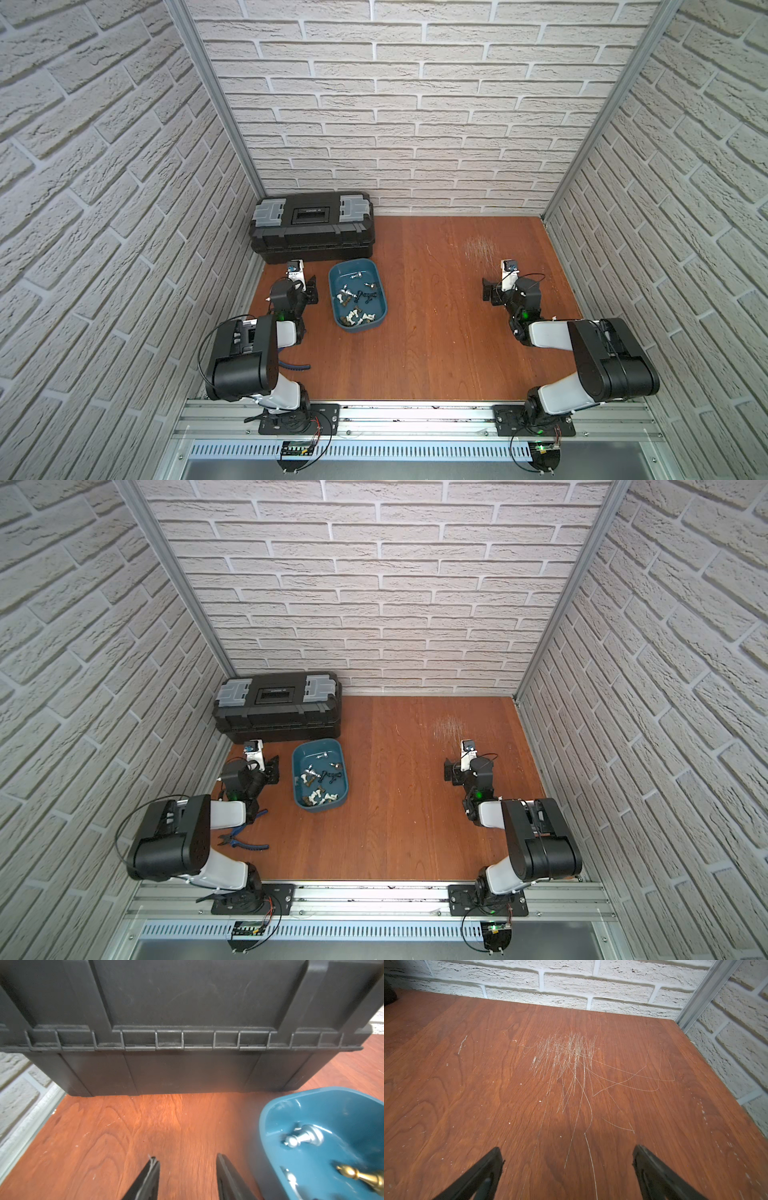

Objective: Put the chess pieces into the storage box
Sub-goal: Reset both arms

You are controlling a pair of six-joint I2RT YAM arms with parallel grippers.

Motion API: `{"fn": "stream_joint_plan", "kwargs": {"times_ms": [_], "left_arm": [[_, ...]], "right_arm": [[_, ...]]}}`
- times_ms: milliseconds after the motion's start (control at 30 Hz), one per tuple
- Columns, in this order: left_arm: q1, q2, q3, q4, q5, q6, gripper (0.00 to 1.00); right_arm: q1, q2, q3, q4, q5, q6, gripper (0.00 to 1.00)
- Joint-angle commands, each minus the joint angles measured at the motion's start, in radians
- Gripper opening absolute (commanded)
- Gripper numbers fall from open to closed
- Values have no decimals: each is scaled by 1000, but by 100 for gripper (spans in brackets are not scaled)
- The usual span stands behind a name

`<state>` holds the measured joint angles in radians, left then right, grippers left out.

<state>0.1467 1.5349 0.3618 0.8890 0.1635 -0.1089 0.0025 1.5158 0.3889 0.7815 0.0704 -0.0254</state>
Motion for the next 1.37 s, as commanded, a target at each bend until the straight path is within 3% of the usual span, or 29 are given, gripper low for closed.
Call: {"fn": "stream_joint_plan", "kwargs": {"times_ms": [0,167,200,233,1333], "left_arm": [[8,40,-6,97,13,-12,49],[5,38,6,65,-6,-10,58],[-2,39,13,55,-24,-9,66],[-11,36,20,36,-42,-5,97],[-39,32,28,16,-98,7,98]], "right_arm": [[-2,-2,13,38,43,24,100],[-2,0,16,35,45,24,100],[-2,0,16,36,44,24,100],[-2,-2,14,36,44,24,100],[-3,0,15,38,37,24,100]]}}
